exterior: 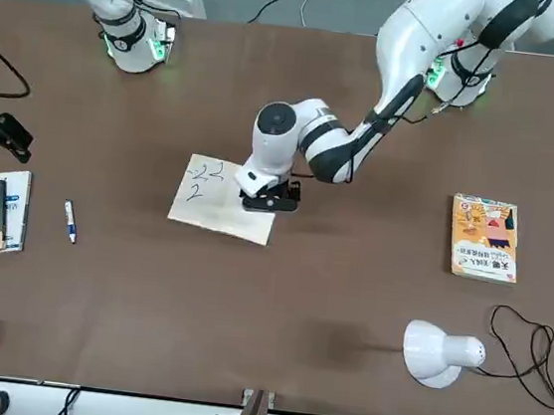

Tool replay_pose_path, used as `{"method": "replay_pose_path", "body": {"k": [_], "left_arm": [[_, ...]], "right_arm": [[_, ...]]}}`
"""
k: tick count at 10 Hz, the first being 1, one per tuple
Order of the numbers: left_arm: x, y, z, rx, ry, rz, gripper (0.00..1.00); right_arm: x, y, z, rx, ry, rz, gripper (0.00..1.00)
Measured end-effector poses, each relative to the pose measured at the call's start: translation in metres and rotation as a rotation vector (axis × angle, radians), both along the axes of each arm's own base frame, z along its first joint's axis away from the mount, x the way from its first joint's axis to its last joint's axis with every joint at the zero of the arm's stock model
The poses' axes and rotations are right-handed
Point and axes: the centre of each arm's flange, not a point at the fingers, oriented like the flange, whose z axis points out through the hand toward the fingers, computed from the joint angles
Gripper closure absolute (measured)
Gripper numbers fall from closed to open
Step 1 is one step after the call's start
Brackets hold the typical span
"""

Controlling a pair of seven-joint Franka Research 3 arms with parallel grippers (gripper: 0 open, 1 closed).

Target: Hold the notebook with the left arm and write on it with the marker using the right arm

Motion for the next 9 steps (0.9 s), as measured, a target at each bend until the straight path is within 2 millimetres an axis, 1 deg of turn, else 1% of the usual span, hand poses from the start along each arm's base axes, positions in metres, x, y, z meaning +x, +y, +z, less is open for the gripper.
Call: {"method": "replay_pose_path", "body": {"k": [5, 7, 9], "left_arm": [[0.009, -0.01, -0.019, -0.011, -0.026, 0.001, 0.0], [0.015, -0.009, -0.028, -0.026, -0.04, 0.005, 0.0], [0.025, -0.004, -0.037, -0.029, -0.057, 0.016, 0.0]], "right_arm": [[0.0, 0.002, -0.009, -0.002, 0.018, 0.004, 0.0], [0.0, 0.003, -0.009, -0.002, 0.018, 0.006, 0.0], [0.0, 0.004, -0.009, -0.002, 0.018, 0.007, 0.0]]}}
